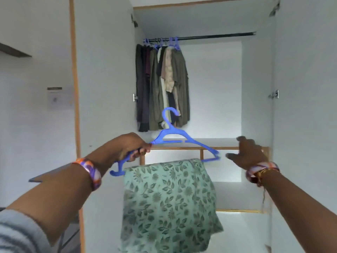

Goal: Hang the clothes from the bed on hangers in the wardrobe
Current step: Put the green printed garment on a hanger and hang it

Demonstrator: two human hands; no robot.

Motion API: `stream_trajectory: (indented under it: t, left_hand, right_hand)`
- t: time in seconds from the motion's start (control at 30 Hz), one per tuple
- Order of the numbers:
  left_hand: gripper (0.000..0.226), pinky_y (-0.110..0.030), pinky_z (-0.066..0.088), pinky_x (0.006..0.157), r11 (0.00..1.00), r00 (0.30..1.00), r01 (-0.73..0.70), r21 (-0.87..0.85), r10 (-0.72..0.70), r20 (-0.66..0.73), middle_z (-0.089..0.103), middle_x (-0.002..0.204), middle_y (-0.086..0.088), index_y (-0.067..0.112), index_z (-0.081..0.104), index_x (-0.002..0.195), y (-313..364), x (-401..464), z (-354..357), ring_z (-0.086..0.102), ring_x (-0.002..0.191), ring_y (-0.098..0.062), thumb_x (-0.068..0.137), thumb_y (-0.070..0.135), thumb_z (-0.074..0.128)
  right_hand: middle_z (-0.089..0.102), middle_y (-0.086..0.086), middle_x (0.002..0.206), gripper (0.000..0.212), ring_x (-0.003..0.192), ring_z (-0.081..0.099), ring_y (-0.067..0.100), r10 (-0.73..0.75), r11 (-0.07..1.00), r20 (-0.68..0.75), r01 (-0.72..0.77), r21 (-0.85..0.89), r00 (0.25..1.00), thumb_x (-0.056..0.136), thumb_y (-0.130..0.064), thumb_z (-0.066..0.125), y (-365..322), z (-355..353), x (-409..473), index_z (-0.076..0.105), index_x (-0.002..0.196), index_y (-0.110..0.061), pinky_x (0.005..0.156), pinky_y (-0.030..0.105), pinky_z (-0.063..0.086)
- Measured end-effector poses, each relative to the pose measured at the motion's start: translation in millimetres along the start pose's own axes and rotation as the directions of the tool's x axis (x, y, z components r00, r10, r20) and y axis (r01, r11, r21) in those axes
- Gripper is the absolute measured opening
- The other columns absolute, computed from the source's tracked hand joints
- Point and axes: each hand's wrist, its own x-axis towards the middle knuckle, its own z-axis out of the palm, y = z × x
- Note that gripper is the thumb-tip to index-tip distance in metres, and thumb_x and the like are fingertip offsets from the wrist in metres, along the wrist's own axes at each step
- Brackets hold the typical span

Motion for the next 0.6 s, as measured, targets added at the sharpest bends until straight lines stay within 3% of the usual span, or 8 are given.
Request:
stream_trajectory:
  t: [0.07,0.1,0.2,0.27,0.33,0.4,0.5,0.6]
  left_hand:
    - [0.036,-0.008,0.019,0.029,0.961,0.993,0.112,-0.253,-0.096,0.073,0.035,0.034,0.005,0.011,0.039,0.063,14,43,22,0.025,0.023,-0.004,0.098,0.01,0.031]
    - [0.036,-0.008,0.024,0.029,0.891,0.99,0.136,-0.432,-0.103,0.099,0.036,0.034,0.002,0.009,0.037,0.064,22,63,33,0.027,0.021,-0.005,0.098,0.005,0.026]
    - [0.029,-0.022,0.044,0.036,0.6,0.997,0.071,-0.797,-0.04,0.058,0.045,0.055,-0.01,0.002,0.04,0.073,47,119,68,0.045,0.027,-0.014,0.095,-0.005,0.022]
    - [0.024,-0.03,0.049,0.042,0.493,0.999,0.041,-0.869,0.009,0.052,0.047,0.072,-0.013,-0.001,0.041,0.081,65,153,90,0.054,0.05,-0.02,0.096,-0.006,0.023]
    - [0.021,-0.036,0.05,0.064,0.507,0.998,0.012,-0.862,0.041,0.038,0.05,0.076,-0.014,-0.001,0.041,0.083,83,188,104,0.053,0.064,-0.021,0.096,-0.006,0.025]
    - [0.021,-0.038,0.045,0.08,0.558,0.995,0.006,-0.83,0.078,0.059,0.053,0.077,-0.015,-0.001,0.042,0.081,98,222,112,0.056,0.075,-0.024,0.097,-0.005,0.028]
    - [0.019,-0.038,0.045,0.082,0.616,0.984,-0.008,-0.787,0.143,0.102,0.056,0.08,-0.017,-0.002,0.046,0.083,124,279,111,0.055,0.094,-0.028,0.097,-0.003,0.033]
    - [0.017,-0.034,0.056,0.066,0.688,0.962,-0.103,-0.718,0.251,0.103,0.064,0.073,-0.015,-0.002,0.052,0.084,152,329,103,0.066,0.073,-0.021,0.096,0.001,0.04]
  right_hand:
    - [0.056,0.013,0.119,0.054,0.111,0.052,0.027,-0.105,0.987,0.012,0.103,0.125,0.994,0.085,-0.035,0.066,-18,12,12,0.046,0.128,-0.01,0.091,0.026,0.04]
    - [0.06,0.01,0.111,0.049,0.103,0.055,0.022,-0.154,0.96,0.027,0.143,0.242,0.988,0.085,-0.034,0.066,-29,19,14,0.05,0.124,-0.009,0.082,0.022,0.039]
    - [0.062,0.003,0.095,0.043,0.082,0.054,0.015,-0.242,0.781,0.202,0.067,0.621,0.949,0.087,-0.043,0.059,-63,38,21,0.058,0.112,-0.008,0.067,0.027,0.047]
    - [0.055,0.002,0.08,0.046,0.073,0.053,0.016,-0.315,0.793,0.19,0.148,0.591,0.93,0.088,-0.051,0.053,-68,56,42,0.058,0.097,-0.006,0.065,0.034,0.049]
    - [0.055,0.0,0.08,0.038,0.074,0.055,0.02,-0.33,0.905,0.004,0.315,0.287,0.944,0.091,-0.05,0.05,-56,79,78,0.053,0.099,-0.013,0.069,0.034,0.045]
    - [0.061,0.001,0.096,0.028,0.09,0.058,0.025,-0.322,0.937,-0.186,0.34,0.077,0.928,0.094,-0.04,0.047,-38,101,121,0.051,0.114,-0.02,0.073,0.033,0.045]
    - [0.065,0.001,0.085,0.032,0.083,0.062,0.028,-0.307,0.895,-0.319,0.386,0.224,0.897,0.083,-0.042,0.043,-21,115,191,0.06,0.1,-0.022,0.07,0.035,0.048]
    - [0.063,-0.004,0.07,0.019,0.071,0.066,0.03,-0.228,0.823,-0.446,0.416,0.387,0.865,0.071,-0.031,0.047,-10,111,258,0.062,0.082,-0.03,0.067,0.044,0.054]
